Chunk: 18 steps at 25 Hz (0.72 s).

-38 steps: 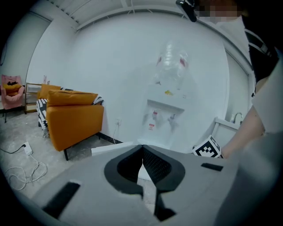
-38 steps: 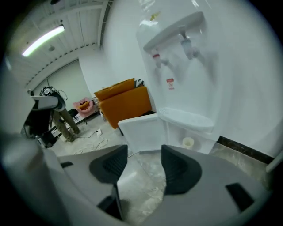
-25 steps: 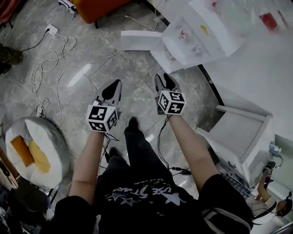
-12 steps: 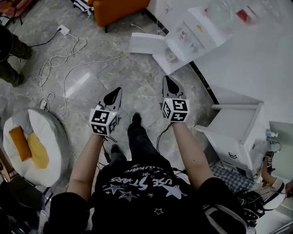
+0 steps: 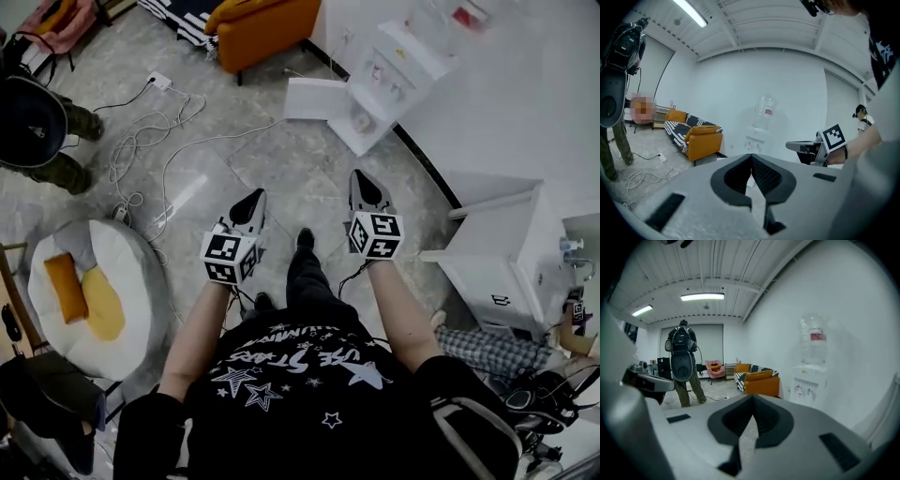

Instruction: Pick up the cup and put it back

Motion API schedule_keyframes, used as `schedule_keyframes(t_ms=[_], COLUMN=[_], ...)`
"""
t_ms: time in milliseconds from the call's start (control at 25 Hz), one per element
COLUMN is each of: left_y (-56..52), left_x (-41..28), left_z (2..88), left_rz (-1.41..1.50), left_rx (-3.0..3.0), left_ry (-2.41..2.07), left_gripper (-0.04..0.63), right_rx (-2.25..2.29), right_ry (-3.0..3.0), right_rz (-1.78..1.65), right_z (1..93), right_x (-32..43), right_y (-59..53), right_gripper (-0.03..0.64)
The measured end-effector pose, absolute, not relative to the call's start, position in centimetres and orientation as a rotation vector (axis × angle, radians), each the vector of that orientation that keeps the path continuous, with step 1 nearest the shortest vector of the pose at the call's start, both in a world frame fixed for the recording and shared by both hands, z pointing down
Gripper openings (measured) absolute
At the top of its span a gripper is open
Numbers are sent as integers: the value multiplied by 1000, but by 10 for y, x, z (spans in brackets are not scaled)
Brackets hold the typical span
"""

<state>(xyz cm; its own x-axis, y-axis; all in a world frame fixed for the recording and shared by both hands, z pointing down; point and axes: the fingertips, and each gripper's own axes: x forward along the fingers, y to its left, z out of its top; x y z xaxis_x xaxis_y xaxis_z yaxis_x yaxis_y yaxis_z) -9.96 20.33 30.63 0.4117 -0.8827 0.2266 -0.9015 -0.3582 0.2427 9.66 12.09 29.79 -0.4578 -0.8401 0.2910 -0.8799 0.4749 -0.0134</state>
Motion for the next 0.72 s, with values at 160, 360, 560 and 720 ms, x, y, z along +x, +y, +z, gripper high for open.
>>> schedule_keyframes(t_ms=[160,360,560,720], left_y=[236,266,282,285], left_x=[-94,-83,-76,-69], left_z=[289,286,285,279], left_rz=[66,99,141,150], left_rx=[2426,2488,2506,2507], left_ry=[-1490,-1421,-1407,-1419], left_gripper=[9,9,9,9], right_rx=[1414,1425,1488,1524], right_ry=[-2504,-2506,-2500,-2506], right_rz=[191,170,199,208], right_z=[294,289,286,277], right_x=[78,73,84,96], right_y=[172,221,251,258], right_gripper=[5,5,5,5])
